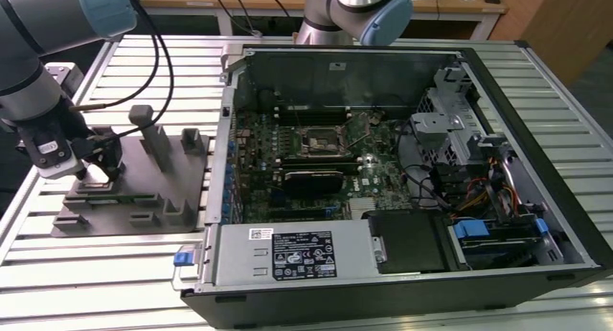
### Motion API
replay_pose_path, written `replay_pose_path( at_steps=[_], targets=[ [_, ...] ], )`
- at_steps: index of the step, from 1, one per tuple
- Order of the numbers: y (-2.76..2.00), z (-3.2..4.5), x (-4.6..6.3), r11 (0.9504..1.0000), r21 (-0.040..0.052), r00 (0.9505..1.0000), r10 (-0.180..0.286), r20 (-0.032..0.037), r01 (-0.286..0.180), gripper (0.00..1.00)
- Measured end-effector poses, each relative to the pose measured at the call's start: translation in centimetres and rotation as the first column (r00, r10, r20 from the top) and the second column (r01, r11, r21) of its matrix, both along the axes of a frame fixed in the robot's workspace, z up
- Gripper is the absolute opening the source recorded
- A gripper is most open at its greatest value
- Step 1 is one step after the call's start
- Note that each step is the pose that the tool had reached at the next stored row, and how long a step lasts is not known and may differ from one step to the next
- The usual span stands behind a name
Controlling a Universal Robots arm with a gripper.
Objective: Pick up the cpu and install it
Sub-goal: 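Pick up the cpu and move it towards the insertion slot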
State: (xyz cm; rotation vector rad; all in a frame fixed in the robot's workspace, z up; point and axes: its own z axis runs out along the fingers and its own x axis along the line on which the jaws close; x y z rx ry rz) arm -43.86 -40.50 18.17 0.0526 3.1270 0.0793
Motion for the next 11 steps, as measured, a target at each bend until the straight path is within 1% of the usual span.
replay_pose_path(
  at_steps=[8, 9, 11],
  targets=[
    [0.00, 0.02, 0.00, 1.0000, 0.0000, 1.0000, 0.000, 0.0000, 0.000, 0.55],
    [0.00, 0.01, 0.00, 1.0000, 0.0001, 1.0000, 0.000, 0.0001, 0.000, 0.62],
    [0.00, 0.02, 0.00, 1.0000, 0.0000, 1.0000, 0.000, 0.0000, 0.000, 0.62]
  ],
)
